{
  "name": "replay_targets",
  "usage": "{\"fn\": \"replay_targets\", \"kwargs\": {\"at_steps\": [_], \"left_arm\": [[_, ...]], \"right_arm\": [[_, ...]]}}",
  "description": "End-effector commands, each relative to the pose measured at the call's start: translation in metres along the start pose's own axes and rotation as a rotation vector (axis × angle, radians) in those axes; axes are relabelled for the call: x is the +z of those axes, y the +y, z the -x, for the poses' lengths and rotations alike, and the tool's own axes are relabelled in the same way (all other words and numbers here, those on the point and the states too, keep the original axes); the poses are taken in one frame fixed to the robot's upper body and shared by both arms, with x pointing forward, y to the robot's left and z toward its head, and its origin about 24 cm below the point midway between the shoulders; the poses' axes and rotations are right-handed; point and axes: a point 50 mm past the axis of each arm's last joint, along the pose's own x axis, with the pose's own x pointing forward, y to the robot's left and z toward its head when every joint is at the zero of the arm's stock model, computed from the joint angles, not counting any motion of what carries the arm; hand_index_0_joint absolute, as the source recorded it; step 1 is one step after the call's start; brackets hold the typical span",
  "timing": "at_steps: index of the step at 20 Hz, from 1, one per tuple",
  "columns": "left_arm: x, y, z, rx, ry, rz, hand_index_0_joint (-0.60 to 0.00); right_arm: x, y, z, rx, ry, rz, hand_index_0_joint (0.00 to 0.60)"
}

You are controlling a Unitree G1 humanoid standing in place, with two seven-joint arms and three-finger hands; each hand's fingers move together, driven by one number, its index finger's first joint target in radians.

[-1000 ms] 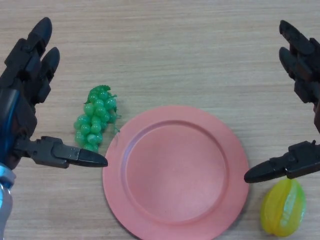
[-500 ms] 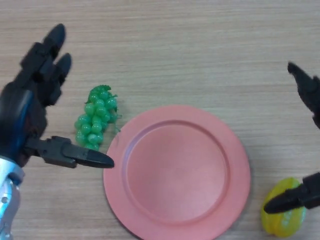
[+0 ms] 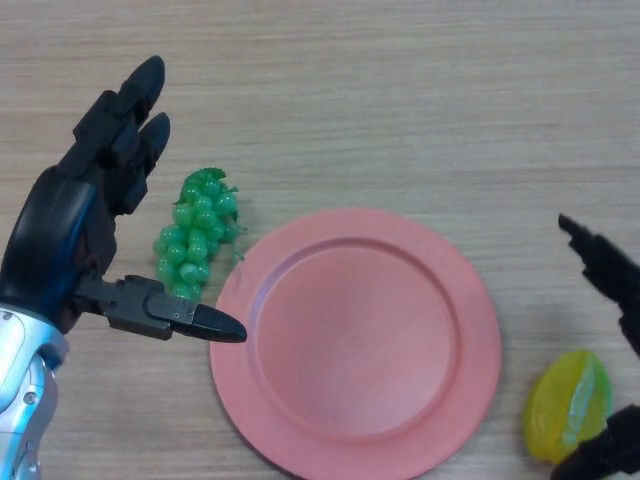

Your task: Pick up the yellow starfruit and place it on the plate

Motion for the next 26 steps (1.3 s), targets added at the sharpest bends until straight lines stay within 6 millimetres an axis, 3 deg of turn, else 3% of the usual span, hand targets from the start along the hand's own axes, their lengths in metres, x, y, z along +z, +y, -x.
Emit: {"fn": "replay_targets", "kwargs": {"at_steps": [1,12,19,23,26], "left_arm": [[0.033,0.011,0.002,0.041,-0.205,-0.089,0.0],[0.032,0.011,0.004,0.06,-0.194,-0.076,0.0],[0.031,0.013,0.004,0.059,-0.185,-0.067,0.0],[0.028,0.015,0.003,0.062,-0.177,-0.075,0.0],[0.028,0.015,0.003,0.06,-0.169,-0.068,0.0]], "right_arm": [[0.009,-0.013,0.003,-0.115,-0.076,0.115,0.0],[-0.015,0.003,-0.014,-0.163,0.023,-0.024,0.0],[-0.014,0.009,-0.018,-0.155,0.02,-0.098,0.0],[-0.018,0.01,-0.015,-0.151,0.049,-0.051,0.0],[-0.02,0.011,-0.015,-0.139,0.059,-0.047,0.4]]}}
